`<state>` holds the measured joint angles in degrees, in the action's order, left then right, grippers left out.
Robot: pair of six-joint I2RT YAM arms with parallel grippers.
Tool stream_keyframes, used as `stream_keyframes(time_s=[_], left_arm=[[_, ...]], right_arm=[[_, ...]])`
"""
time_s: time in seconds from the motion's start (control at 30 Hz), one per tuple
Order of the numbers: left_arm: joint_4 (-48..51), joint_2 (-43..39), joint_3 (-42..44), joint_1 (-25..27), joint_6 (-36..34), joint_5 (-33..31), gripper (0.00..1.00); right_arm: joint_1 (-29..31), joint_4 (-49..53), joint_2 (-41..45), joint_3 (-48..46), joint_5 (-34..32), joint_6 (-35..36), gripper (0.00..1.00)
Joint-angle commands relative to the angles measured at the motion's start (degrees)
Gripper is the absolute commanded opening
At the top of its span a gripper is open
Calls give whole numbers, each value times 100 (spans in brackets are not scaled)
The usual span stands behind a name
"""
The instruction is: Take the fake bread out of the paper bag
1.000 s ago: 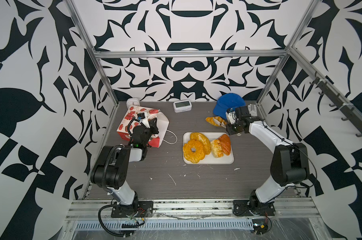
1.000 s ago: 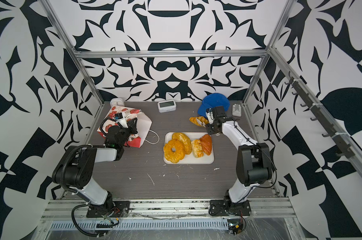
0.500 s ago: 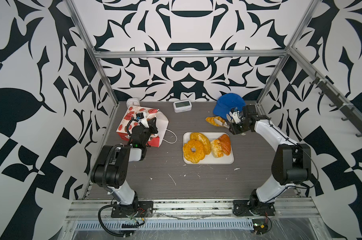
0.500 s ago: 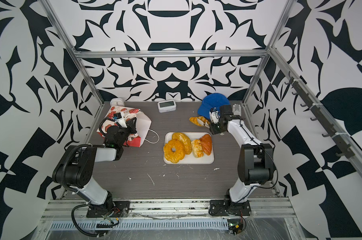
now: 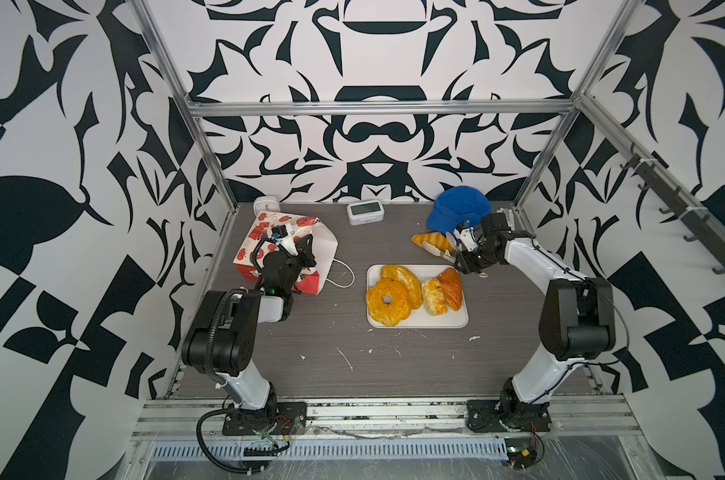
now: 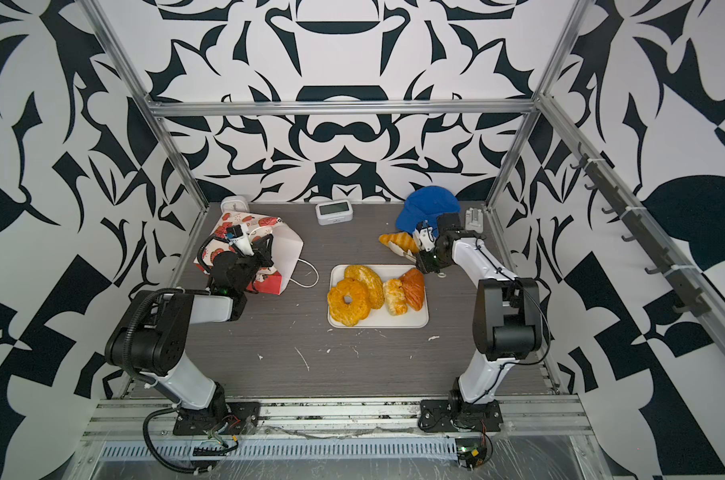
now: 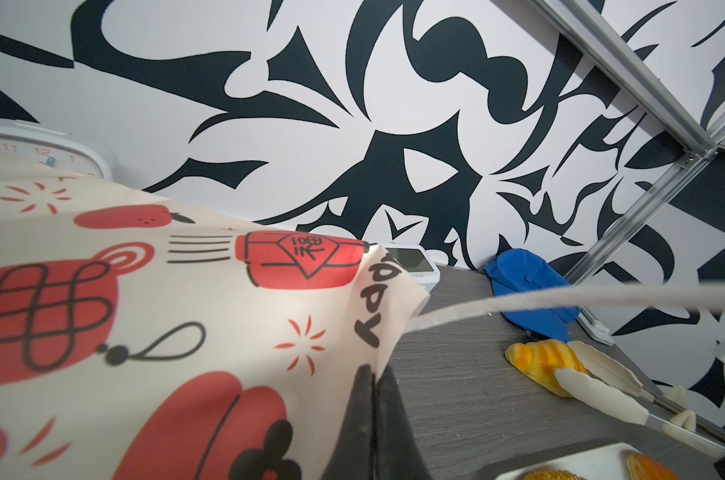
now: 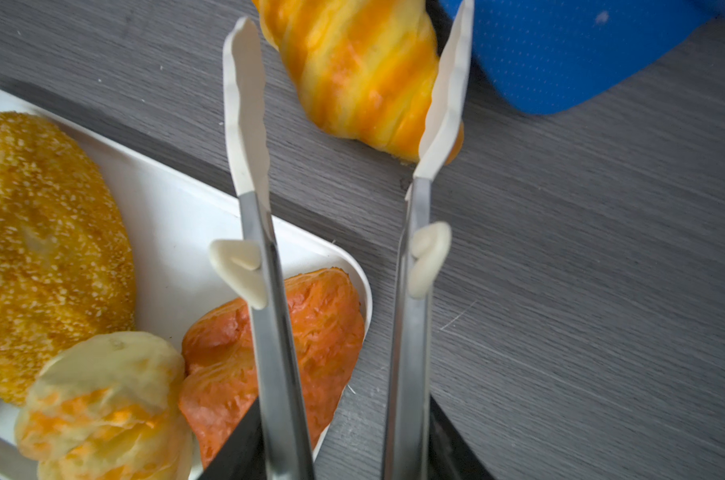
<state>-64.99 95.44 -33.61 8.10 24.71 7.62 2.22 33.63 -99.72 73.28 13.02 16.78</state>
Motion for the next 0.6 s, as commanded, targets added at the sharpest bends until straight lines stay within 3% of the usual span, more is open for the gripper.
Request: stream_keyframes(time_s=[0.0, 0.4, 0.57], left_arm=[[-225, 104, 65, -32, 148, 74, 0], [-260, 102, 82, -54, 175, 100, 0], [-316, 105, 91, -65, 201, 119, 0]], right_arm=[[7, -17, 1, 293, -7, 96, 51], [251, 327, -28, 556, -580, 417, 52], [244, 1017, -259, 1116, -617, 754, 51]])
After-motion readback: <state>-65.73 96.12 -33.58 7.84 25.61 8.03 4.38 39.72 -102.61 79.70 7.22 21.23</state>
